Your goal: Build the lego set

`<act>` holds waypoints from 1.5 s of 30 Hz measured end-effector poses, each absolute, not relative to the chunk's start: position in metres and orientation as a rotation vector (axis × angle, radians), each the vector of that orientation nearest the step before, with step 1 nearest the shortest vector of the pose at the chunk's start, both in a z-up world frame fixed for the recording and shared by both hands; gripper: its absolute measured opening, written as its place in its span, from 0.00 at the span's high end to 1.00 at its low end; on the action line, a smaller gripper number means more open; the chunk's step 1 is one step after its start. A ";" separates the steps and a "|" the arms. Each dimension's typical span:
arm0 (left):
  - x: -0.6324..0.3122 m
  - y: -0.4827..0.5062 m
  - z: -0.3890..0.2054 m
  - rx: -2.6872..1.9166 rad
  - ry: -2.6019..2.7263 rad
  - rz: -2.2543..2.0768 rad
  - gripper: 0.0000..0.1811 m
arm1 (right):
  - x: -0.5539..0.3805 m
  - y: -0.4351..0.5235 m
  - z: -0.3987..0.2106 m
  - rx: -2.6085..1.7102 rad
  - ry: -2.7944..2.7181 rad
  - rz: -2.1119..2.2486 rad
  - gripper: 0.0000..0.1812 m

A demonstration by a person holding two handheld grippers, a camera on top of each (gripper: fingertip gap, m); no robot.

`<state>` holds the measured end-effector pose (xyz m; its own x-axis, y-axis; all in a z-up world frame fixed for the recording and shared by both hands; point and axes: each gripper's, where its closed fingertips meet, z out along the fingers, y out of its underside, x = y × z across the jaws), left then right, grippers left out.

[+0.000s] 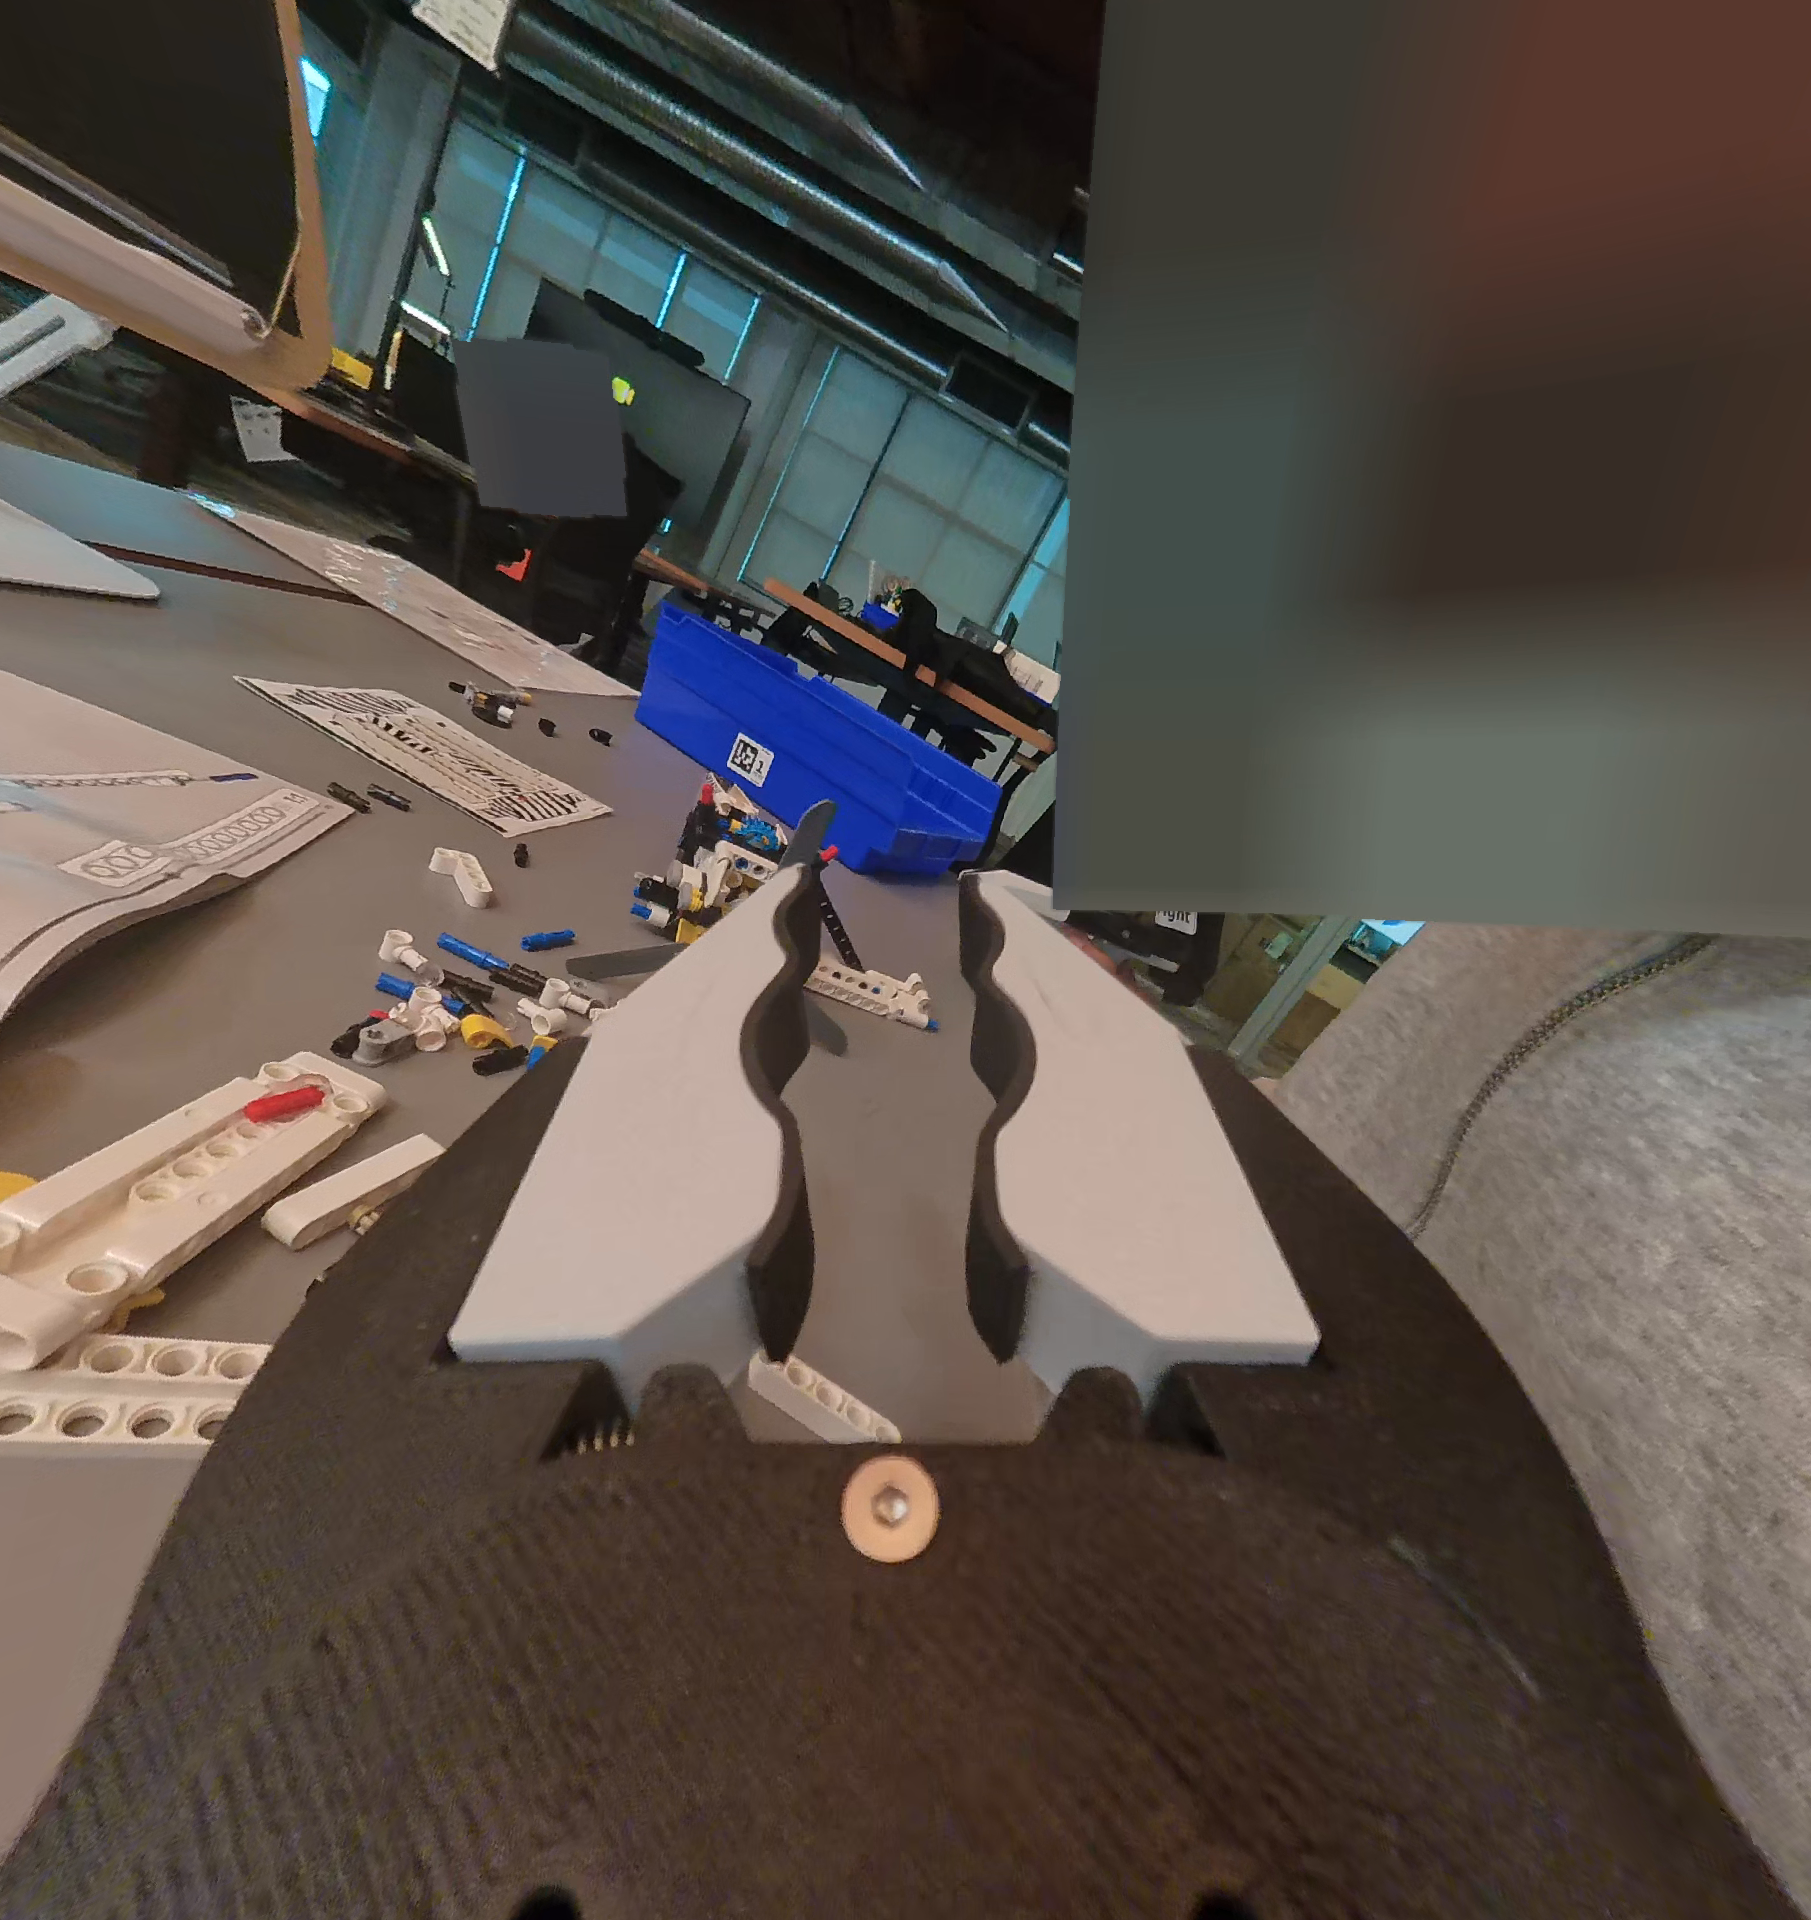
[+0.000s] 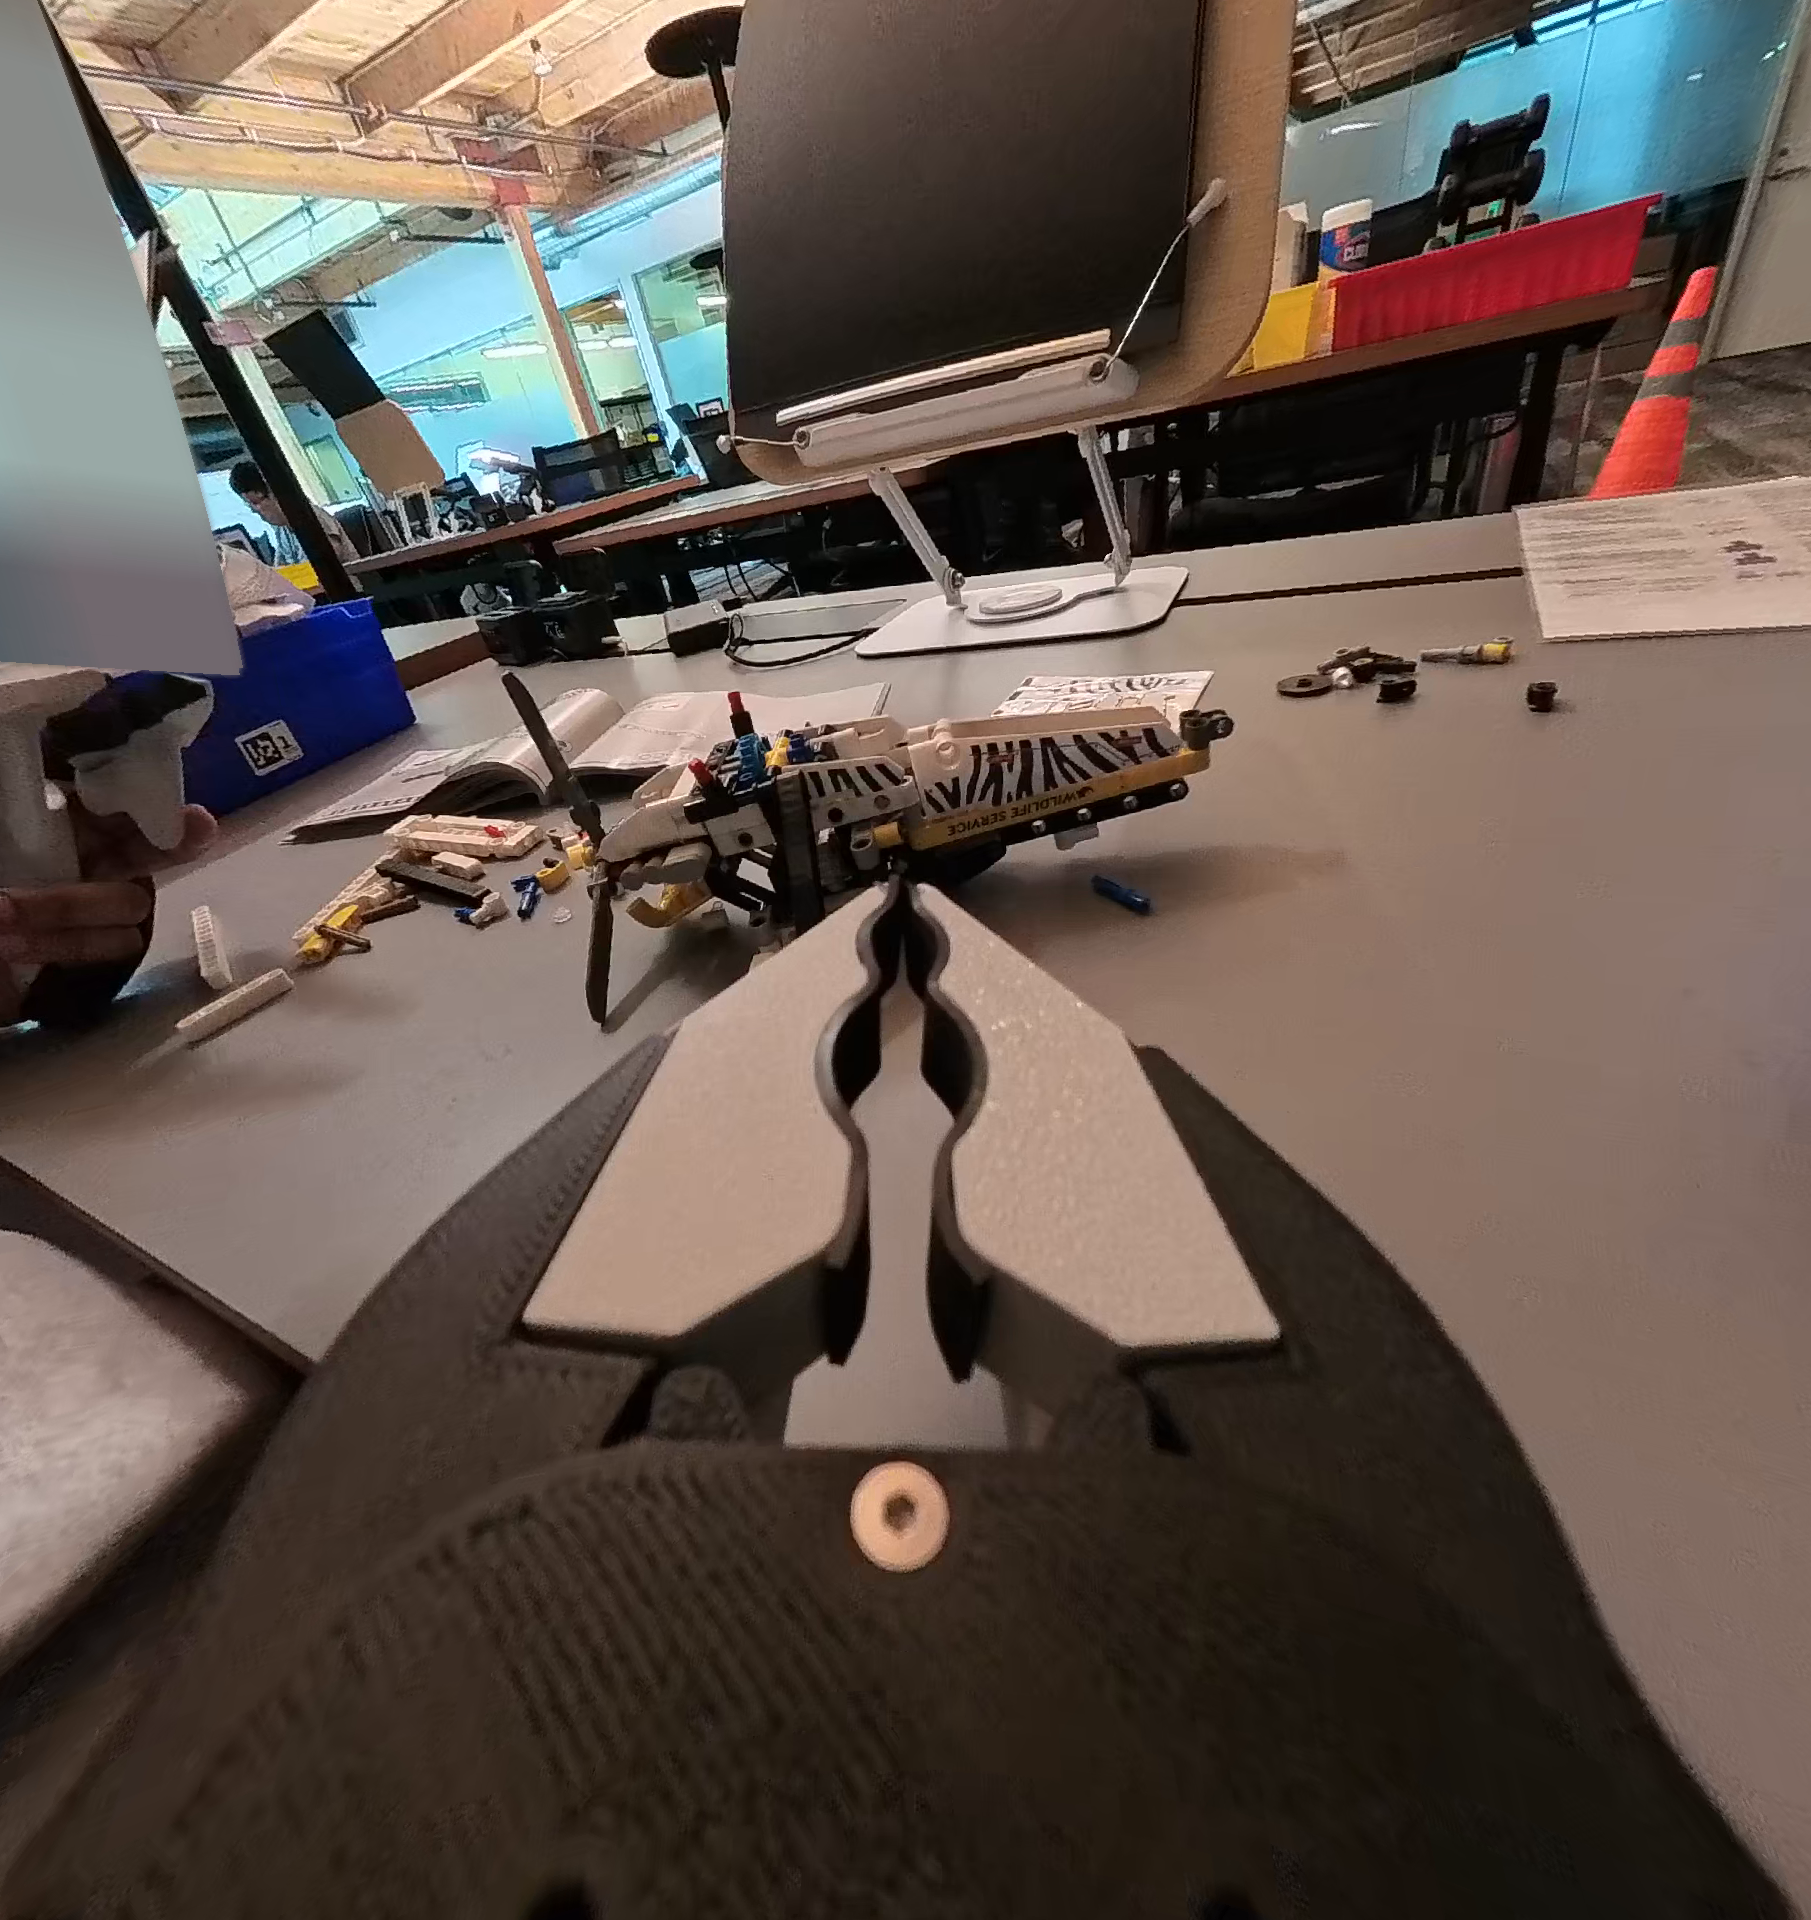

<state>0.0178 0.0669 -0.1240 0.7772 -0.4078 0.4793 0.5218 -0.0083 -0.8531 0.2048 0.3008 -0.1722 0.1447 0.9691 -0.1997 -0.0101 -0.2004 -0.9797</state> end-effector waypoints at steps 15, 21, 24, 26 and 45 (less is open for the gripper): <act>0.018 0.068 -0.125 -1.387 -0.123 -0.813 0.83 | 0.216 0.319 -0.172 -1.448 -0.943 1.242 1.00; 0.014 0.067 -0.123 -1.364 -0.143 -0.838 0.83 | 0.216 0.322 -0.174 -1.467 -0.941 1.213 1.00; 0.012 0.066 -0.122 -1.347 -0.158 -0.858 0.82 | 0.217 0.323 -0.173 -1.466 -0.933 1.224 1.00; 0.011 0.065 -0.122 -1.341 -0.164 -0.866 0.82 | 0.217 0.323 -0.173 -1.467 -0.936 1.221 1.00; 0.022 0.071 -0.131 -1.437 -0.088 -0.770 0.79 | 0.217 0.334 -0.180 -1.554 -0.873 1.142 1.00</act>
